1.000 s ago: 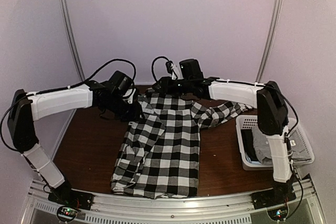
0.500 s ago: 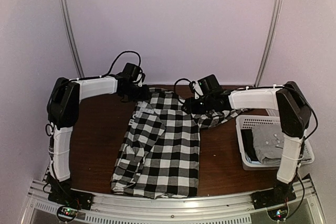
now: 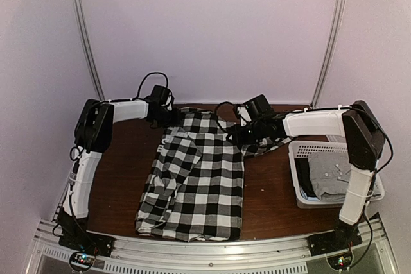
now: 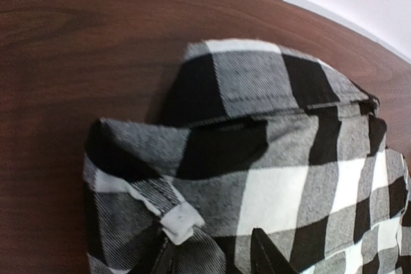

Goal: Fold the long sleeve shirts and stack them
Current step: Adjust the 1/3-folded shirt at the center of the board.

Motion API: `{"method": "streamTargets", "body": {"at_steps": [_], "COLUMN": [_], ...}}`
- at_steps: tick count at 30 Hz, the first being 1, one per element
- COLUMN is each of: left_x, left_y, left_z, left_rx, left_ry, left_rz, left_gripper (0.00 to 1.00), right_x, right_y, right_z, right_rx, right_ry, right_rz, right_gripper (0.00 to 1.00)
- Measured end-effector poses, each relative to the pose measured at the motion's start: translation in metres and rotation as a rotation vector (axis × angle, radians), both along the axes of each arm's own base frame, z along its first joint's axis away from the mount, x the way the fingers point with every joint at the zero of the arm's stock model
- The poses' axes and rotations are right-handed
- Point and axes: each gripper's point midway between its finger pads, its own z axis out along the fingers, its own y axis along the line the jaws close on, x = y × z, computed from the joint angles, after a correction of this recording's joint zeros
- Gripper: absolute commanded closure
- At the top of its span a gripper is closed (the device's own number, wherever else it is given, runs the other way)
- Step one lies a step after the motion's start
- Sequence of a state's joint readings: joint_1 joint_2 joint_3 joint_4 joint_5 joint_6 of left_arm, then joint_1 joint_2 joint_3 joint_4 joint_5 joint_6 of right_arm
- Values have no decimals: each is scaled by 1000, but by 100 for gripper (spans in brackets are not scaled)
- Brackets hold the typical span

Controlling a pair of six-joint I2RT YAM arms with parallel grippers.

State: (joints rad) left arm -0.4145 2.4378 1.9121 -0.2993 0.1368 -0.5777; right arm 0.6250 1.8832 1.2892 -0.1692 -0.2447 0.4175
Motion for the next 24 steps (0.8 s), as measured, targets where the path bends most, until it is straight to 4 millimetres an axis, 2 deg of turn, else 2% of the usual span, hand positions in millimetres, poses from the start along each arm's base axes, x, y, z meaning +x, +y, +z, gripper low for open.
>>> {"method": "streamTargets", "body": {"at_steps": [4,14,19,24], "left_x": [18,41,47,48], "left_y": [19,74,83,79], "left_z": [-5,-6,-5,-2], "left_rx": [-5,17,42,46], "left_ry": [-7,1,4,13], "left_rz": [39,105,97,70], "left_gripper": [59,59,59,57], "right_x": [-2,-5,-6,-18], "right_y": [-3,-12,-16,-12], "right_z": [-4,-12,-15,-25], "right_rx": [-21,-85,-108,-123], "right_ry": [8,15,21,40], "right_rz": [5,1,-1,16], "right_gripper": [59,58,58,58]}}
